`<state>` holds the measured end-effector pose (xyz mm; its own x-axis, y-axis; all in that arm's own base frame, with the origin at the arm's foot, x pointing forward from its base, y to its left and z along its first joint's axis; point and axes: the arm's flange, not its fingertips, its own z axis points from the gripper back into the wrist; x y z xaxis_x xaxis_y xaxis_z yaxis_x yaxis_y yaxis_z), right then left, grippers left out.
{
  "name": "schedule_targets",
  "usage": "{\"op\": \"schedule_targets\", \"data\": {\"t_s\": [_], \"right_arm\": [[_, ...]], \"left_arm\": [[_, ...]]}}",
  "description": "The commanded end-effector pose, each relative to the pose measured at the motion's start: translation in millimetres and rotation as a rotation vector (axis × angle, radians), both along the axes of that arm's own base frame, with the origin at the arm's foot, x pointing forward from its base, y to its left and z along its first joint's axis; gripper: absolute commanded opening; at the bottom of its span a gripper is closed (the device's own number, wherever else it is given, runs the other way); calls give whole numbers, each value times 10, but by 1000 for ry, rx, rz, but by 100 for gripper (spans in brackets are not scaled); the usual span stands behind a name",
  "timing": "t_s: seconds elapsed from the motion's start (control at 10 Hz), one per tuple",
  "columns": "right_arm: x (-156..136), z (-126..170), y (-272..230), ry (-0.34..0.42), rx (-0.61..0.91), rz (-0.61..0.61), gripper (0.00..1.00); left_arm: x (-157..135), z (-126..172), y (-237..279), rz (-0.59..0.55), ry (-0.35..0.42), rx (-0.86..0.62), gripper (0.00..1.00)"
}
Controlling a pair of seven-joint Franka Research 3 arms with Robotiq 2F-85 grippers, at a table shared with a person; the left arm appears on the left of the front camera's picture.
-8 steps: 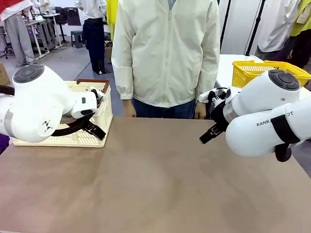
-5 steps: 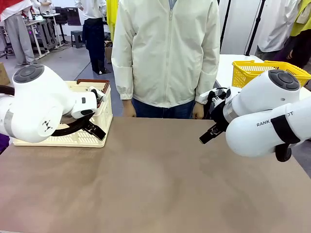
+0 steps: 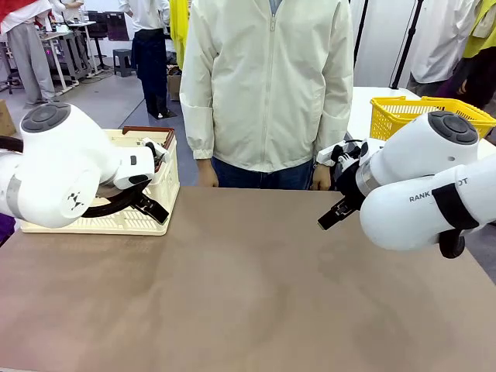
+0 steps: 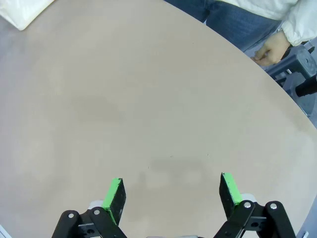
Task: Place the drinks into the Shopping basket.
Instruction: Pick up one drink and place it into the Shopping basket.
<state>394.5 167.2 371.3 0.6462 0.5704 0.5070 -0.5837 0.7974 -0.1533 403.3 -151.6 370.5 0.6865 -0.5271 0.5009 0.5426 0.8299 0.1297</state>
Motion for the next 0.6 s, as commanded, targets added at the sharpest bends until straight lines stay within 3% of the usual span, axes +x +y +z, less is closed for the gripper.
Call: {"op": "schedule_targets", "data": {"t_s": [0.0,0.5], "right_arm": [[0,0,-1,0,1,-1,100],[0,0,-1,0,1,-1,100]], "left_arm": [[0,1,0,0,0,0,100],[0,1,0,0,0,0,100]]}}
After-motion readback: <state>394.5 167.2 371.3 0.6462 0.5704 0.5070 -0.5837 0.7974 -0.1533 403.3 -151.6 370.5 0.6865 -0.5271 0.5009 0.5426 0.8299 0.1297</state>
